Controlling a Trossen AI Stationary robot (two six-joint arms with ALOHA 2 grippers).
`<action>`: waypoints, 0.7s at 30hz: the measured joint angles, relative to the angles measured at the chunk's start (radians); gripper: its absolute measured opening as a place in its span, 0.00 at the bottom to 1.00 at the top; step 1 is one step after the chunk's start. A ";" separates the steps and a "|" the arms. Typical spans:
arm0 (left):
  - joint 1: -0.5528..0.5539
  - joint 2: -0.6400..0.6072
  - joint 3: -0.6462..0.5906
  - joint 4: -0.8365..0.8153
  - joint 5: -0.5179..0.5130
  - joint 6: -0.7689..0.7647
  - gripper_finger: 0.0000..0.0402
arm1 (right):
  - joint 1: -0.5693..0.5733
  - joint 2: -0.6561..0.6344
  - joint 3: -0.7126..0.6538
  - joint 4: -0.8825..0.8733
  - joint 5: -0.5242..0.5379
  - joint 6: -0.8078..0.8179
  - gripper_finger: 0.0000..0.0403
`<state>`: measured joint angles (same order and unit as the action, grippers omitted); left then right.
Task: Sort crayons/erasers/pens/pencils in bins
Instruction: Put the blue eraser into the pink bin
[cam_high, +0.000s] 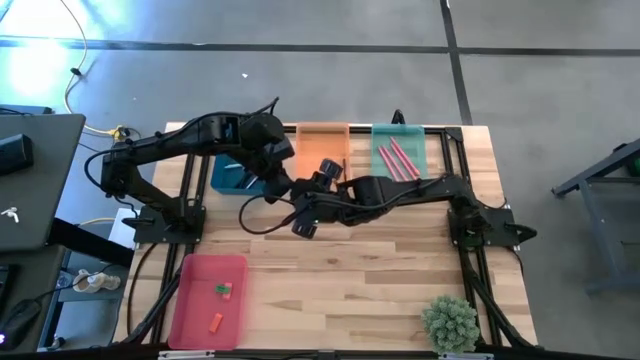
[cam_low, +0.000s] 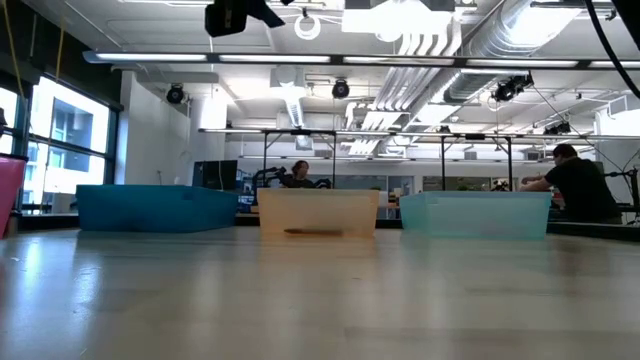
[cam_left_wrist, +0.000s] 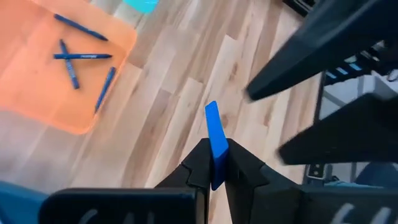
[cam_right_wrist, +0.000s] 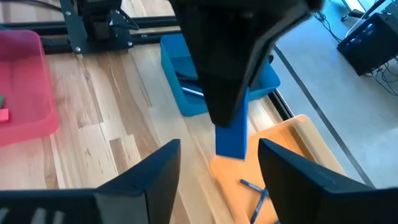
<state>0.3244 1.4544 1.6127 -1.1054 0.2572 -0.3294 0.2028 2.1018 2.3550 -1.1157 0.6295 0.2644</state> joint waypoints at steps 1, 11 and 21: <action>0.003 0.000 0.000 -0.004 -0.009 0.000 0.04 | 0.000 -0.006 0.000 -0.005 0.000 0.003 0.52; 0.018 -0.004 0.000 -0.189 -0.074 0.045 0.04 | -0.005 -0.073 0.002 -0.071 0.022 0.004 0.55; -0.126 -0.044 -0.002 -0.463 -0.060 0.048 0.04 | -0.039 -0.089 0.001 -0.232 0.025 0.049 0.55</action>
<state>0.1987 1.4106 1.6111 -1.5683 0.1976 -0.2809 0.1636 2.0132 2.3560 -1.3479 0.6546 0.3135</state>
